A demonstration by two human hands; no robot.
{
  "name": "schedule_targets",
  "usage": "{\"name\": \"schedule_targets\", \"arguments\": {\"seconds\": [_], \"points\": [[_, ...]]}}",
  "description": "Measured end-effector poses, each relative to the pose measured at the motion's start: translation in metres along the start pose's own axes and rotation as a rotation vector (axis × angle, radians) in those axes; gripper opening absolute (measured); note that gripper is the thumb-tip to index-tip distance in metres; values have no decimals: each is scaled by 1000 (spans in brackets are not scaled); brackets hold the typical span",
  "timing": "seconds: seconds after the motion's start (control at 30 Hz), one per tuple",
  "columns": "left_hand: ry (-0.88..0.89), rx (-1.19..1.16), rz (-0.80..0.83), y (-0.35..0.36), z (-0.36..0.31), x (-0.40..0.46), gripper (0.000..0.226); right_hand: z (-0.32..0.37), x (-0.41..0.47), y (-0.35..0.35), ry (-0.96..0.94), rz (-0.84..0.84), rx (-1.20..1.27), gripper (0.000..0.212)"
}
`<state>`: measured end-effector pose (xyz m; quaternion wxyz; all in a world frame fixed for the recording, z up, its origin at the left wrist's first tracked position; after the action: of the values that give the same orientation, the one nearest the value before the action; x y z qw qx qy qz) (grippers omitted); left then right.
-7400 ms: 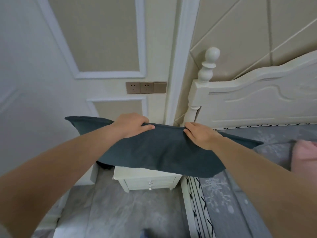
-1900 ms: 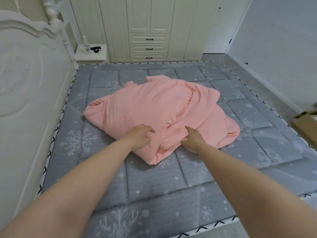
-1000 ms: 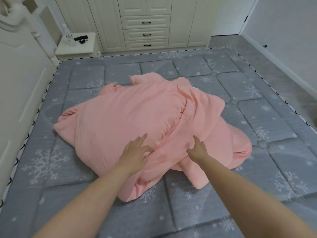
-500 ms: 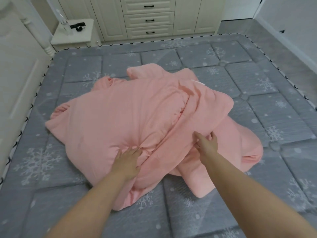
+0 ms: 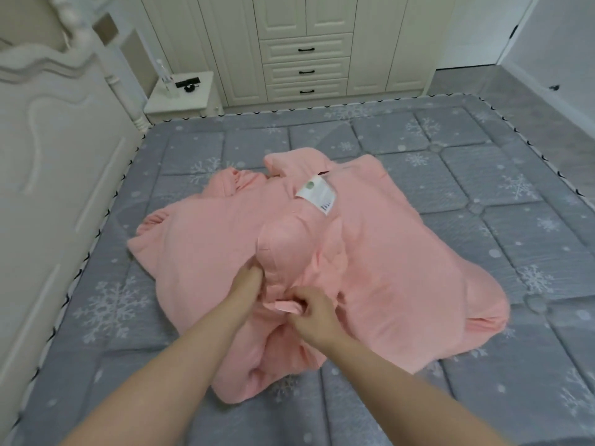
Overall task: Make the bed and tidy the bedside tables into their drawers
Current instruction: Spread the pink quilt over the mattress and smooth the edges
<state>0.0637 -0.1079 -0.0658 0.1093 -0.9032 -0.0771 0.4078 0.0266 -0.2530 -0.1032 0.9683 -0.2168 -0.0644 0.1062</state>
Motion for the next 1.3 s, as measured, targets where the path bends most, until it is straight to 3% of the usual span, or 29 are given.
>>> {"name": "schedule_targets", "arguments": {"seconds": [0.07,0.1,0.23,0.33,0.4,0.47,0.6,0.7,0.83,1.0,1.07,1.17,1.3], "points": [[-127,-296,174,4,-17,-14,52,22,-10,13,-90,-5,-25,22],[-144,-317,230,5,-23,-21,60,25,-14,20,-111,5,-40,20],[-82,25,301,-5,-29,-47,66,16,-36,39,-158,140,-193,31],[-186,30,375,-10,-24,-66,56,20,-55,44,-123,132,-223,29],[-168,231,248,-15,-20,-73,55,26,-64,46,-112,129,-230,25],[-112,364,86,-27,-17,-83,40,36,-74,47,-122,169,-245,27],[-61,334,-48,-63,-3,-95,33,55,-90,40,-127,209,-121,15],[-56,251,-118,-88,19,-104,34,57,-95,39,-58,162,-56,27],[-39,159,-193,-111,43,-126,26,71,-107,43,31,-15,-16,26],[-60,76,-253,-141,59,-136,56,81,-115,46,85,-163,-52,18],[-48,46,-287,-156,64,-143,55,84,-116,51,67,-184,-57,36],[-7,33,-341,-182,75,-150,50,98,-120,68,39,-111,-34,53],[34,71,-417,-222,99,-161,39,109,-130,107,99,49,-61,29]]}}
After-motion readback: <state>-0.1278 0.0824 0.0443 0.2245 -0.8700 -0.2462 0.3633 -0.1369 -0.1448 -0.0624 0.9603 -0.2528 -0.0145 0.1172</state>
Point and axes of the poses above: each hand's wrist, its own x-axis towards the middle knuckle, its own y-axis out of the palm, z = x × y, the point moved 4 cm from there along x, towards the middle knuckle, and after that the axes turned 11 degrees about -y, right-handed, at the moved point
